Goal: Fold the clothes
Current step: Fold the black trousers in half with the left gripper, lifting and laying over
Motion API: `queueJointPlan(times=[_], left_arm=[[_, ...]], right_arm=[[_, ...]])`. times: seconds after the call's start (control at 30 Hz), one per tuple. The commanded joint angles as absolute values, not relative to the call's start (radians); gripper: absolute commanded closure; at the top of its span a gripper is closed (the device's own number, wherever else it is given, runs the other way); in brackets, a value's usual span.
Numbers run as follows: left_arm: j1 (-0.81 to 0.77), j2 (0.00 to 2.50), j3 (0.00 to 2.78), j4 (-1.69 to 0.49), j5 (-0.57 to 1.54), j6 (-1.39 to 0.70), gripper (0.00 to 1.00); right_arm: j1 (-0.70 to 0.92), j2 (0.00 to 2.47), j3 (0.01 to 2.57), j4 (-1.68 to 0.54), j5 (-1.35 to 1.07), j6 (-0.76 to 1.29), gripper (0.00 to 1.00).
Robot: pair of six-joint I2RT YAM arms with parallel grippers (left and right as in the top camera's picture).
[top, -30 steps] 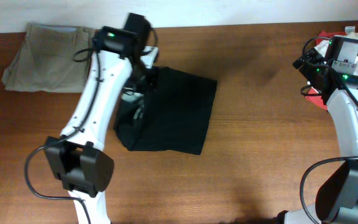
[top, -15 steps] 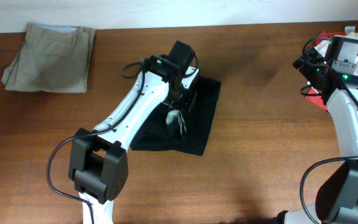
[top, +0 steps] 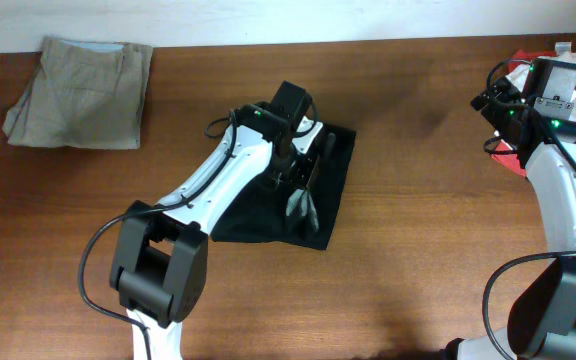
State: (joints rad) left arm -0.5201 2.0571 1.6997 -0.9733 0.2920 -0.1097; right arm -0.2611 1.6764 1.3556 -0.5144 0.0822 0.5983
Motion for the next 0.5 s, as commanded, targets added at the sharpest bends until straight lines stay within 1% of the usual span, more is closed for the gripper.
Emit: queueJointPlan(times=[0.0, 0.17, 0.2, 0.23, 0.3, 0.4, 0.47], left_arm=[[-0.456, 1.983, 1.778, -1.011, 0.313, -0.074, 0.68], [-0.34, 1.963, 1.784, -1.011, 0.311, -0.078, 0.68], [-0.321, 1.967, 1.777, -1.01, 0.311, -0.088, 0.69], [-0.307, 1.976, 1.763, -1.007, 0.311, -0.098, 0.78], [-0.309, 2.006, 1.738, -1.007, 0.328, -0.097, 0.85], [-0.359, 2.075, 1.724, -1.003, 0.383, -0.098, 0.93], [-0.384, 2.106, 1.722, -0.999, 0.404, -0.098, 0.93]], right_arm=[[-0.262, 1.673, 1.357, -0.512, 0.091, 0.6, 0.01], [-0.262, 1.673, 1.357, -0.512, 0.091, 0.6, 0.01], [-0.262, 1.673, 1.357, -0.512, 0.091, 0.6, 0.01], [-0.262, 1.673, 1.357, -0.512, 0.091, 0.6, 0.01], [-0.262, 1.673, 1.357, -0.512, 0.091, 0.6, 0.01], [-0.262, 1.673, 1.357, -0.512, 0.091, 0.6, 0.01], [-0.262, 1.673, 1.357, -0.512, 0.091, 0.6, 0.01]])
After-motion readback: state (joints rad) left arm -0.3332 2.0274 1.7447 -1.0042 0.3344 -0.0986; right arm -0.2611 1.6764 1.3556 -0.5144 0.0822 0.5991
